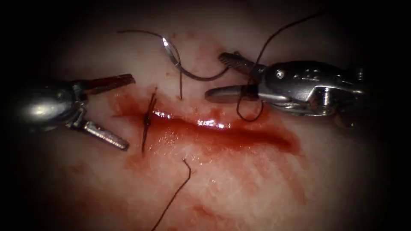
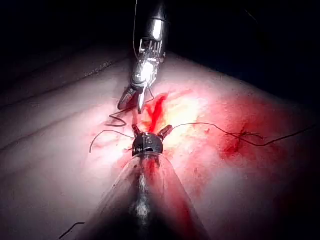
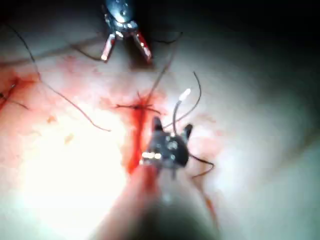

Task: Wound Closure

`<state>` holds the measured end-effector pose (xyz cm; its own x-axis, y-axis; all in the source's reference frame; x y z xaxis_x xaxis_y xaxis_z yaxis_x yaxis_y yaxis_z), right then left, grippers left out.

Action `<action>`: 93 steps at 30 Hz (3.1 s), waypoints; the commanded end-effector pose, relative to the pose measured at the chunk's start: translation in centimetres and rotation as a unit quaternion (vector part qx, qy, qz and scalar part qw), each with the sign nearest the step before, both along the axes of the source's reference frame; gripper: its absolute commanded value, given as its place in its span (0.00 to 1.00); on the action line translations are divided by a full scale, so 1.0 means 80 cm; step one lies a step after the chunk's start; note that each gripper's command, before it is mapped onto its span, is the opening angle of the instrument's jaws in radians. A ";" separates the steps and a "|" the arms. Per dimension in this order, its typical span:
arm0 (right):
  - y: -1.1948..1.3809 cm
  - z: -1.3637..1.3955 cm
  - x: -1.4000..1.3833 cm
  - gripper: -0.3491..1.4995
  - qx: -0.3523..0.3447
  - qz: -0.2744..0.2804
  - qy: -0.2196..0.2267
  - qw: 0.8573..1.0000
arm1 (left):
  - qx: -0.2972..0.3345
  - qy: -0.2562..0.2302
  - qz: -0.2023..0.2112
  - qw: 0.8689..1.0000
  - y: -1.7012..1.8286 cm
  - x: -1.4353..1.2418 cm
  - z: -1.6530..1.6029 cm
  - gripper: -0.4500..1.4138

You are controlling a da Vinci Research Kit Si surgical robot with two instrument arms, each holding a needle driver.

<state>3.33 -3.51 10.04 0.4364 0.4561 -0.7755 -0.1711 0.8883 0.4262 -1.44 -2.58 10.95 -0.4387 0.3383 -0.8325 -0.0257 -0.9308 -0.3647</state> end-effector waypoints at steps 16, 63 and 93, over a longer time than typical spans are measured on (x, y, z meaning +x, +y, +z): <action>0.0002 0.0044 0.0050 0.00 -0.086 -0.075 -0.061 0.992 | -0.004 -0.010 0.012 1.000 -0.0034 -0.0011 0.0017 0.68; 0.0033 0.0025 0.0076 0.73 -0.163 -0.085 -0.061 0.981 | -0.006 -0.016 0.022 1.000 -0.0042 -0.0007 0.0030 0.64; 0.0032 0.0038 0.0044 0.00 -0.158 -0.153 -0.082 0.972 | 0.004 -0.016 0.022 1.000 -0.0047 -0.0003 0.0033 0.63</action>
